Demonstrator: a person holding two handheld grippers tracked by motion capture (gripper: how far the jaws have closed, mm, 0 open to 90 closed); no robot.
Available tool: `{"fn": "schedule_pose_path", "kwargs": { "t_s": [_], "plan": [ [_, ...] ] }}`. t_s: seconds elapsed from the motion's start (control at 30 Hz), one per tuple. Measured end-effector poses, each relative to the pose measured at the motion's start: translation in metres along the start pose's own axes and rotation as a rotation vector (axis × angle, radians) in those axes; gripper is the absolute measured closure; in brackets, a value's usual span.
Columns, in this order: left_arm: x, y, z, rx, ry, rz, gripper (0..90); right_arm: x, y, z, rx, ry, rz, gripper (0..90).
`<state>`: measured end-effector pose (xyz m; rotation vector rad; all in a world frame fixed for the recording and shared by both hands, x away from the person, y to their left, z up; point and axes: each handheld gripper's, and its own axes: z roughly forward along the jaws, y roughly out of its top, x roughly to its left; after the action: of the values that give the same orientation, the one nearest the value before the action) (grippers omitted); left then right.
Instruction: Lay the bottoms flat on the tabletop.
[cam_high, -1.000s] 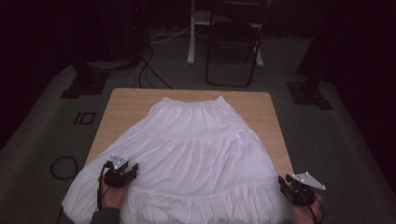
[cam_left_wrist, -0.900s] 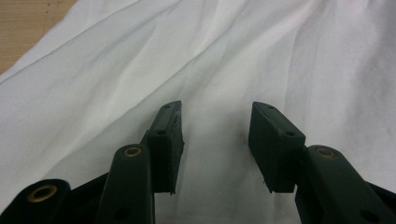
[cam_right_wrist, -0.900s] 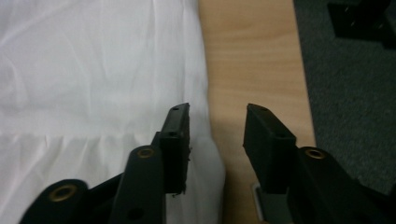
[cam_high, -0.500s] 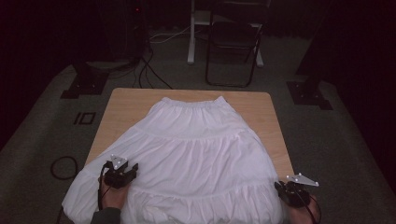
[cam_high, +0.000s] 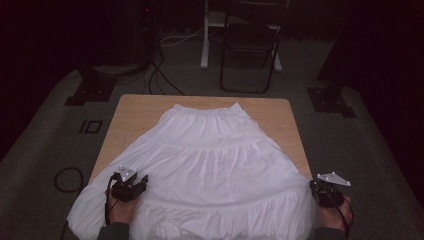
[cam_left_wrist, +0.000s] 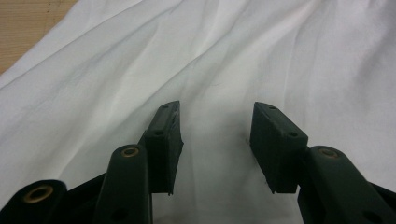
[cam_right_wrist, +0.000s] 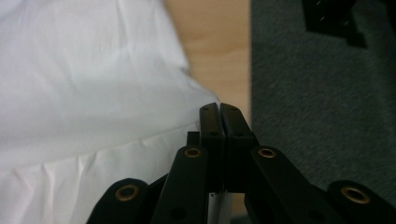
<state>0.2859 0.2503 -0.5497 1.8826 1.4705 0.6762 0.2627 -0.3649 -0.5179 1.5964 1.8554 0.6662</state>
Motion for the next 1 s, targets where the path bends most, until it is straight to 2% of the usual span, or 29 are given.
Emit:
{"fn": "schedule_pose_path", "kwargs": {
  "t_s": [0.13, 0.23, 0.3, 0.33, 0.37, 0.43, 0.57, 0.7, 0.73, 0.77, 0.83, 0.87, 0.9, 1.0],
  "plan": [
    [0.000, 0.000, 0.000, 0.001, -0.002, 0.006, 52.0, -0.014, 0.024, -0.004, -0.039, -0.047, -0.013, 89.5],
    [-0.001, 0.000, 0.000, 0.000, -0.001, 0.004, 52.0, -0.018, 0.042, -0.013, -0.101, -0.069, -0.024, 89.5],
    [0.000, 0.000, 0.000, 0.000, 0.000, 0.001, 52.0, -0.015, 0.048, -0.010, -0.091, -0.063, -0.048, 88.7],
    [0.000, 0.000, 0.000, 0.001, 0.002, -0.002, 51.9, -0.014, 0.048, -0.005, -0.056, -0.035, -0.061, 86.5],
    [0.000, 0.000, 0.000, 0.002, 0.002, -0.003, 51.9, -0.012, 0.045, 0.003, -0.016, -0.005, -0.072, 80.3],
    [0.000, 0.000, 0.000, 0.002, 0.003, -0.005, 51.7, -0.010, 0.035, 0.010, 0.021, 0.013, -0.062, 69.8],
    [0.000, 0.000, 0.000, 0.002, 0.005, -0.006, 51.5, -0.009, 0.016, 0.010, 0.026, 0.055, 0.003, 57.9],
    [0.000, 0.000, 0.000, 0.002, 0.006, -0.006, 51.2, -0.005, -0.003, 0.011, 0.084, 0.063, 0.009, 52.7],
    [0.000, 0.000, 0.000, 0.003, 0.006, -0.006, 51.2, -0.004, -0.007, 0.011, 0.097, 0.064, 0.005, 53.8],
    [0.000, 0.000, 0.000, 0.003, 0.006, -0.005, 51.2, -0.003, -0.011, 0.012, 0.112, 0.062, 0.000, 58.6],
    [0.000, 0.000, 0.000, 0.004, 0.006, -0.006, 50.9, -0.003, -0.015, 0.011, 0.097, 0.087, 0.013, 71.3],
    [0.000, 0.000, 0.000, 0.003, 0.005, -0.007, 50.7, -0.003, -0.015, 0.009, 0.103, 0.079, 0.003, 81.4],
    [0.000, 0.000, 0.000, 0.003, 0.006, -0.008, 50.5, -0.002, -0.015, 0.008, 0.111, 0.059, -0.009, 86.6],
    [-0.001, -0.001, -0.001, -0.001, 0.001, -0.018, 49.5, -0.001, -0.017, 0.005, 0.127, -0.004, -0.015, 88.8]
  ]
}}
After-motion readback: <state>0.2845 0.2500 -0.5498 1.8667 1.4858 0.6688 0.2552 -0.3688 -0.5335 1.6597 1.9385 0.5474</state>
